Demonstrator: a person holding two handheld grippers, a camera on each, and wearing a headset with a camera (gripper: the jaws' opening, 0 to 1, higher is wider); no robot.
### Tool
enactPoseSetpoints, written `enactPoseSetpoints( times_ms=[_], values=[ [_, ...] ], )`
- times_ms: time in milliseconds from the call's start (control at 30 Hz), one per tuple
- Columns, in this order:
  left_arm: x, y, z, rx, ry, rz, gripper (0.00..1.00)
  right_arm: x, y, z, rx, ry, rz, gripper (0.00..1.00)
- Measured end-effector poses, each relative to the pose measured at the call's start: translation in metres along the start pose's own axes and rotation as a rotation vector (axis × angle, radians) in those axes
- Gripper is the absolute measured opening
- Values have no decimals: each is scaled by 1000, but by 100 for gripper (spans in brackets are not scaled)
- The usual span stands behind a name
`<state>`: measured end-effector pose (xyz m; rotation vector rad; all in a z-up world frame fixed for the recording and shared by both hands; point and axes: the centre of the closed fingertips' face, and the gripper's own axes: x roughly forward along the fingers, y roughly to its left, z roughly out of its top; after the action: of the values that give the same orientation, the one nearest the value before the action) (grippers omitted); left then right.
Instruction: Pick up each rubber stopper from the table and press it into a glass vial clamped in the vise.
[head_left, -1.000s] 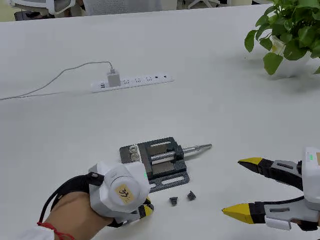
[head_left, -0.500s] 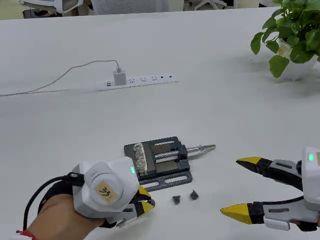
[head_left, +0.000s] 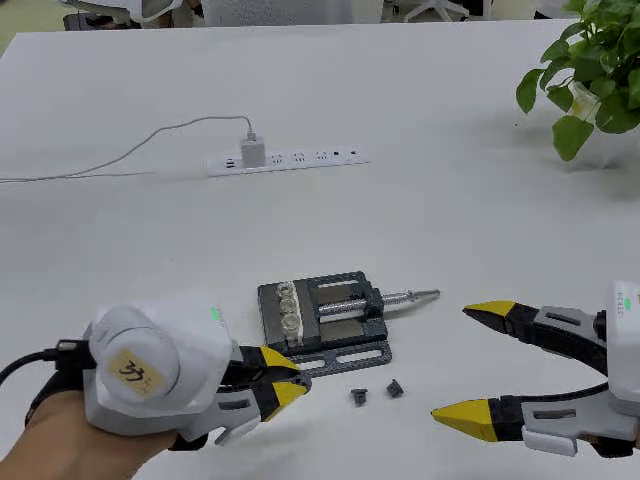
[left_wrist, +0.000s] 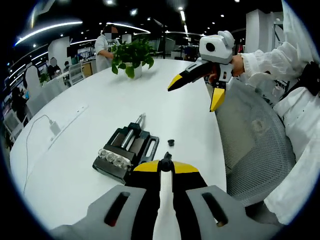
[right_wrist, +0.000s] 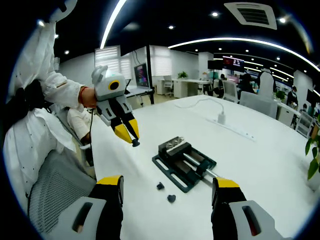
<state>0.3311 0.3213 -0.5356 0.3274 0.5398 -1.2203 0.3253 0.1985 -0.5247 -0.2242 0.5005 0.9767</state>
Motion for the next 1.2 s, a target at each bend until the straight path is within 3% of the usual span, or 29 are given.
enactPoseSetpoints(
  times_ms=[300, 467, 500, 800, 1200],
  values=[
    [-21, 1, 29, -64, -132, 16, 4, -3, 8, 30, -29, -45, 19, 65],
    [-31, 0, 48, -128, -232, 10, 4, -5, 17, 53, -49, -80, 36, 59],
    [-34, -1, 54, -157, -270, -2, 4, -6, 19, 59, -53, -92, 39, 59],
    [-51, -1, 74, -223, -383, -13, 4, -7, 34, 93, -56, -154, 78, 49],
    [-71, -12, 105, -267, -532, -72, 4, -12, 56, 133, -77, -237, 148, 42]
  ],
)
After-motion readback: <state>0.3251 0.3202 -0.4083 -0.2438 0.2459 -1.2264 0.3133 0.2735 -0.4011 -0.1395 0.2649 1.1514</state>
